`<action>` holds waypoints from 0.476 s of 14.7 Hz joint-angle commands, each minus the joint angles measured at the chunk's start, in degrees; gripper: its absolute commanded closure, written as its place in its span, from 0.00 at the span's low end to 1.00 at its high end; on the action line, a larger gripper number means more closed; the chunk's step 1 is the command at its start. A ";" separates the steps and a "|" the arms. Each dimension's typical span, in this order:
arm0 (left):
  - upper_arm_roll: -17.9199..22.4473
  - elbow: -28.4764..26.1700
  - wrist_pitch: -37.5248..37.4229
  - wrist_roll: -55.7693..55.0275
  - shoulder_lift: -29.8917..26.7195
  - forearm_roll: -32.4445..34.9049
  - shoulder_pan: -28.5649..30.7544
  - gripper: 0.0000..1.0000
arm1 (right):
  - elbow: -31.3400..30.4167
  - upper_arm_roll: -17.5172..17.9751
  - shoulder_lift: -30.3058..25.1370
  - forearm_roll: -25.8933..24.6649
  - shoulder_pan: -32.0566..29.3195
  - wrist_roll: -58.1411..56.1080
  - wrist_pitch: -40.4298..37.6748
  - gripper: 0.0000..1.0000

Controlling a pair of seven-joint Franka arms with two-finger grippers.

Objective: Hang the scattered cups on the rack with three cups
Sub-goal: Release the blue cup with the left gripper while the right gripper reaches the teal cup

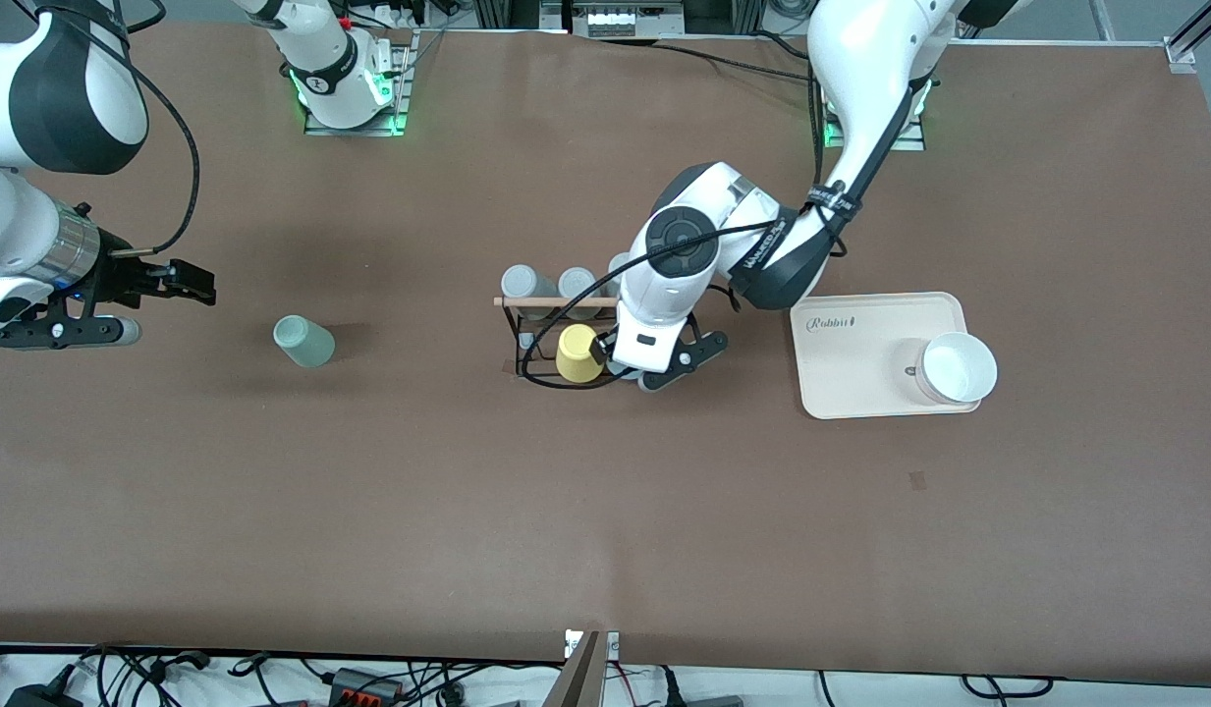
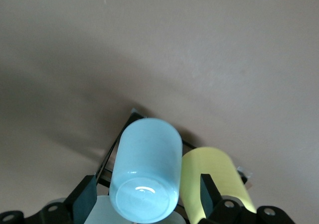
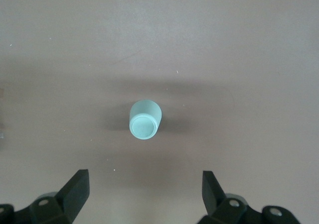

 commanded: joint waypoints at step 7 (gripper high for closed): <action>0.30 -0.19 -13.39 15.84 -11.76 2.07 15.30 0.10 | -17.03 -0.15 0.49 -0.54 -1.22 0.17 21.02 0.00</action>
